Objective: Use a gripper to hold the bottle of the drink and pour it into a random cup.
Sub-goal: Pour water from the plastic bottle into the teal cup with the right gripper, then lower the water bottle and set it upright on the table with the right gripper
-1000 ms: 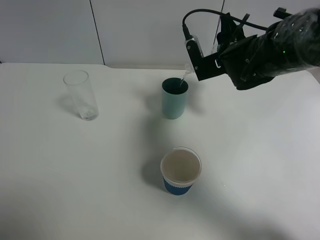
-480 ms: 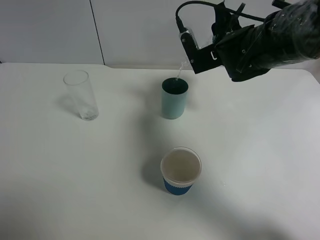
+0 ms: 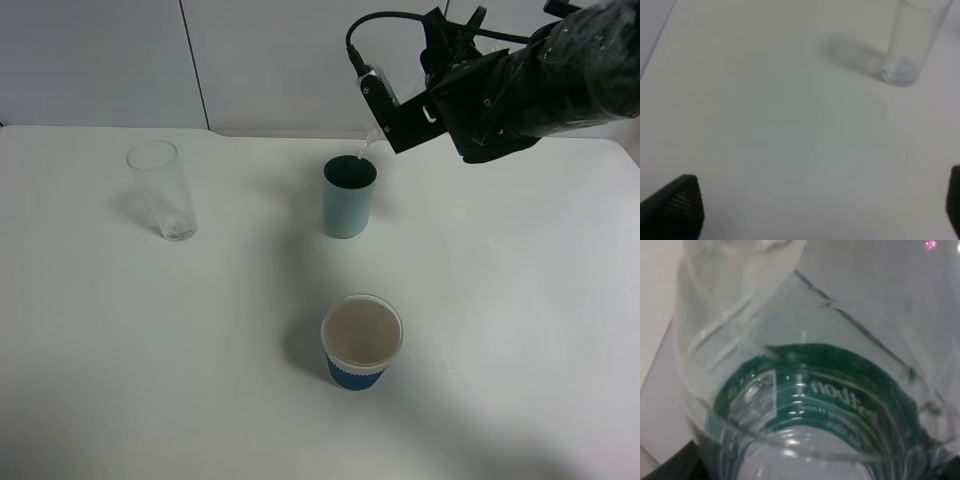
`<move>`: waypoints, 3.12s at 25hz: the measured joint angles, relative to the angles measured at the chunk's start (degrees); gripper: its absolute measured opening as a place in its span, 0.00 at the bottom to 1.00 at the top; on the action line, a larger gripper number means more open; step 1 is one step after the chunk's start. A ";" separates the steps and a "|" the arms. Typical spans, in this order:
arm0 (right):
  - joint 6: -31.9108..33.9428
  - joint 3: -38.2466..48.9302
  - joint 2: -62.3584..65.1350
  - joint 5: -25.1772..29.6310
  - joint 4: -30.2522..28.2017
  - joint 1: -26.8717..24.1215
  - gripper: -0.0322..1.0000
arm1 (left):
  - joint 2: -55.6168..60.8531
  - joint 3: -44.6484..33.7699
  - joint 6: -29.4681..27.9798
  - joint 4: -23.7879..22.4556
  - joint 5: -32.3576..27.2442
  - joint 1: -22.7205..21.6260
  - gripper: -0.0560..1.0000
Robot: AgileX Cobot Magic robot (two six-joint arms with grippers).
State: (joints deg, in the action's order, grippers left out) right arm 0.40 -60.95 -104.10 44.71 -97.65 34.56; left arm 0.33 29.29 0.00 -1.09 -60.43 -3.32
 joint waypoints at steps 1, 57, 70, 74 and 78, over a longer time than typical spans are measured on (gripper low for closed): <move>-0.40 0.00 0.00 0.00 0.00 0.04 0.58 | 0.00 0.00 0.00 0.00 0.00 0.00 0.98; 65.86 0.00 0.11 -8.67 6.63 0.17 0.58 | 0.00 0.00 0.00 0.00 0.00 0.00 0.98; 57.10 0.62 8.32 -27.54 24.43 -10.05 0.58 | 0.00 0.00 0.00 0.00 0.00 0.00 0.98; 43.18 1.77 9.97 -36.68 37.19 -13.30 0.58 | 0.00 0.00 0.00 0.00 0.00 0.00 0.98; 22.36 4.99 10.24 -47.15 54.23 -14.92 0.58 | 0.00 0.00 0.00 0.00 0.00 0.00 0.98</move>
State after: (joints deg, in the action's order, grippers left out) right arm 22.76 -55.96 -93.86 -2.45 -43.42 19.64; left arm 0.33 29.29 0.00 -1.09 -60.43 -3.32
